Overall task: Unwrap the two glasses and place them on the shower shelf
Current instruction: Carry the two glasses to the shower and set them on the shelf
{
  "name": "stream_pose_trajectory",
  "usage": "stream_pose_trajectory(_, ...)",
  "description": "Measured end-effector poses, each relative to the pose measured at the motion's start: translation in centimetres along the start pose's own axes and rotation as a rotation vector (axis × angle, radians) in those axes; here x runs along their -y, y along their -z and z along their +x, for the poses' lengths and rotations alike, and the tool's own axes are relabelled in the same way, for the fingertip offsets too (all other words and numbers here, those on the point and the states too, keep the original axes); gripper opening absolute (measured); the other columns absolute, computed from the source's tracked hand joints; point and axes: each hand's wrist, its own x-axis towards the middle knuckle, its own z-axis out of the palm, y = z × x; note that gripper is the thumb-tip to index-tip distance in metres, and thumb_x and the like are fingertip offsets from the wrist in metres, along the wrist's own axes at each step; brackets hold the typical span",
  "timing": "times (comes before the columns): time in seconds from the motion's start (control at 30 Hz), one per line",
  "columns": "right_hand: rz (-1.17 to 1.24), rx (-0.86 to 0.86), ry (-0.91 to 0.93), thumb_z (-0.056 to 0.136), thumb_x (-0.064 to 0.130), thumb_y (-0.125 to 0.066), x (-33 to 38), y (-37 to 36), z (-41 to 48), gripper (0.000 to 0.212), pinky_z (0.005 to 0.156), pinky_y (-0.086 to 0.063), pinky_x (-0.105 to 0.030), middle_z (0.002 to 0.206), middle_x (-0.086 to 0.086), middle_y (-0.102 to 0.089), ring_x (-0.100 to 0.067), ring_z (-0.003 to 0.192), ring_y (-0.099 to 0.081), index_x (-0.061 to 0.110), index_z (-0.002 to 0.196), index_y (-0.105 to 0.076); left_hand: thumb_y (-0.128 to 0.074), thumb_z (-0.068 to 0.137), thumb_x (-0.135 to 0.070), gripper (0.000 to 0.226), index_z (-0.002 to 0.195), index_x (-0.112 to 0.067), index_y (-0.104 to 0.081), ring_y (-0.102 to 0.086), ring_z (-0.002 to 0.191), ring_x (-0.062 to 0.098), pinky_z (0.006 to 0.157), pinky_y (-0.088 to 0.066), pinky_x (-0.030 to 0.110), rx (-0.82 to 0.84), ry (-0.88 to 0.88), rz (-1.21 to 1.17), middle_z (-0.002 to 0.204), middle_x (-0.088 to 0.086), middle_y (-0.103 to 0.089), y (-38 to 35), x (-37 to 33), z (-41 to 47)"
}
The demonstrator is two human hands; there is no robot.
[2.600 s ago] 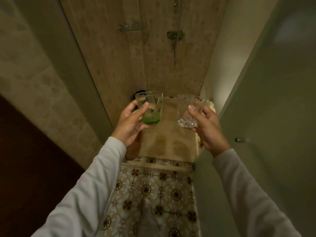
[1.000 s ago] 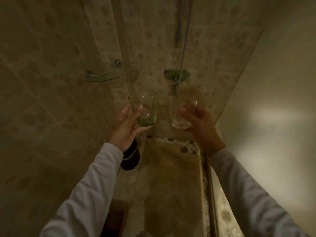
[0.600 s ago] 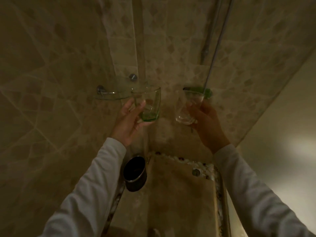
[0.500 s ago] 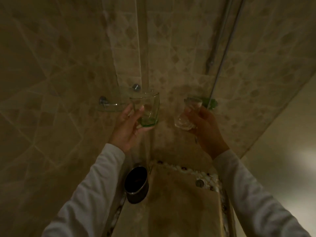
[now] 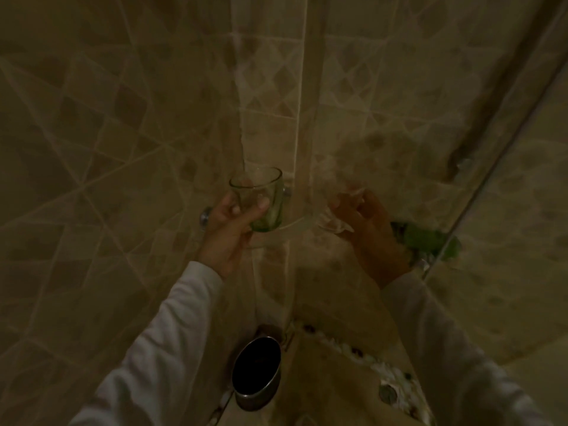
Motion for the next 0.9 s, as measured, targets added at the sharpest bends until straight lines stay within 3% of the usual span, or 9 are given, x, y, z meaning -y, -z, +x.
stream_pose_trajectory(0.13, -0.044, 0.070, 0.056, 0.072, 0.031, -0.090, -2.0, -0.4, 5.8, 0.062, 0.087, -0.062, -0.048, 0.117, -0.021, -0.066, -0.032, 0.111, -0.069, 0.023, 0.126, -0.062, -0.089, 0.067, -0.025, 0.067, 0.128, -0.024, -0.062, -0.068, 0.112, 0.021, 0.082, -0.058, 0.036, -0.130, -0.101, 0.127, 0.124, 0.003, -0.070, 0.3, 1.1, 4.2)
stream_pose_trajectory(0.2, -0.058, 0.120, 0.079, 0.070, 0.027, -0.092, -3.0, -0.7, 9.0, 0.064, 0.084, -0.062, -0.041, 0.102, -0.010, -0.068, -0.023, 0.102, -0.071, 0.030, 0.127, -0.063, -0.091, 0.065, -0.025, 0.068, 0.126, -0.029, -0.061, -0.067, 0.113, 0.017, 0.086, -0.058, 0.035, -0.220, -0.172, 0.190, 0.121, -0.003, -0.071, 0.3, 1.8, 6.3)
stream_pose_trajectory(0.27, -0.068, 0.129, 0.097, 0.065, 0.027, -0.094, -3.8, -1.3, 11.6, 0.061, 0.082, -0.060, -0.033, 0.097, 0.005, -0.070, -0.014, 0.096, -0.071, 0.034, 0.119, -0.066, -0.092, 0.065, -0.020, 0.064, 0.121, -0.029, -0.062, -0.067, 0.108, 0.007, 0.082, -0.057, 0.023, -0.296, -0.239, 0.266, 0.114, -0.013, -0.073, 0.1, 2.5, 8.0)
stream_pose_trajectory(0.37, -0.080, 0.164, 0.108, 0.069, 0.023, -0.092, -5.3, -2.1, 15.3, 0.058, 0.082, -0.058, -0.025, 0.114, 0.006, -0.076, -0.013, 0.106, -0.073, 0.034, 0.120, -0.066, -0.093, 0.063, -0.011, 0.068, 0.122, -0.020, -0.060, -0.065, 0.105, -0.004, 0.081, -0.052, 0.013, -0.419, -0.329, 0.393, 0.114, -0.013, -0.070, 0.1, 3.8, 11.0)
stream_pose_trajectory(0.43, -0.099, 0.168, 0.093, 0.066, 0.027, -0.093, -6.6, -2.8, 17.2, 0.064, 0.083, -0.061, -0.029, 0.117, 0.002, -0.075, -0.016, 0.107, -0.073, 0.031, 0.123, -0.064, -0.093, 0.062, -0.010, 0.071, 0.123, -0.017, -0.059, -0.064, 0.105, -0.004, 0.080, -0.051, 0.012, -0.494, -0.366, 0.460, 0.116, -0.010, -0.068, 0.4, 4.6, 12.5)
stream_pose_trajectory(0.53, -0.115, 0.171, 0.044, 0.056, 0.034, -0.096, -9.0, -3.9, 19.0, 0.069, 0.084, -0.063, -0.038, 0.112, 0.003, -0.076, -0.015, 0.103, -0.074, 0.033, 0.117, -0.064, -0.095, 0.058, -0.021, 0.075, 0.124, -0.021, -0.060, -0.065, 0.105, 0.001, 0.084, -0.055, 0.021, -0.606, -0.361, 0.544, 0.115, -0.010, -0.070, 1.3, 5.9, 13.7)
stream_pose_trajectory(0.63, -0.146, 0.197, 0.056, 0.052, 0.035, -0.097, -10.9, -5.4, 19.7, 0.073, 0.079, -0.063, -0.030, 0.109, 0.015, -0.075, -0.006, 0.100, -0.074, 0.041, 0.116, -0.063, -0.096, 0.052, -0.034, 0.086, 0.128, -0.022, -0.058, -0.064, 0.113, 0.017, 0.095, -0.055, 0.044, -0.701, -0.318, 0.540, 0.123, 0.001, -0.067, 2.5, 7.1, 14.3)
stream_pose_trajectory(0.83, -0.250, 0.253, 0.126, 0.061, 0.033, -0.094, -12.9, -7.0, 20.2, 0.075, 0.085, -0.059, -0.021, 0.111, 0.029, -0.071, 0.005, 0.104, -0.069, 0.040, 0.127, -0.059, -0.094, 0.049, -0.046, 0.085, 0.125, -0.024, -0.062, -0.069, 0.103, 0.016, 0.089, -0.058, 0.047, -0.828, -0.240, 0.604, 0.111, -0.003, -0.072, 2.8, 7.9, 14.5)
stream_pose_trajectory(0.9, -0.299, 0.258, 0.142, 0.064, 0.035, -0.093, -13.3, -7.2, 20.1, 0.076, 0.090, -0.059, -0.024, 0.114, 0.025, -0.071, 0.007, 0.105, -0.068, 0.033, 0.132, -0.059, -0.091, 0.046, -0.055, 0.092, 0.128, -0.025, -0.061, -0.068, 0.102, 0.017, 0.089, -0.057, 0.047, -0.859, -0.208, 0.636, 0.110, -0.003, -0.072, 2.7, 8.1, 14.3)
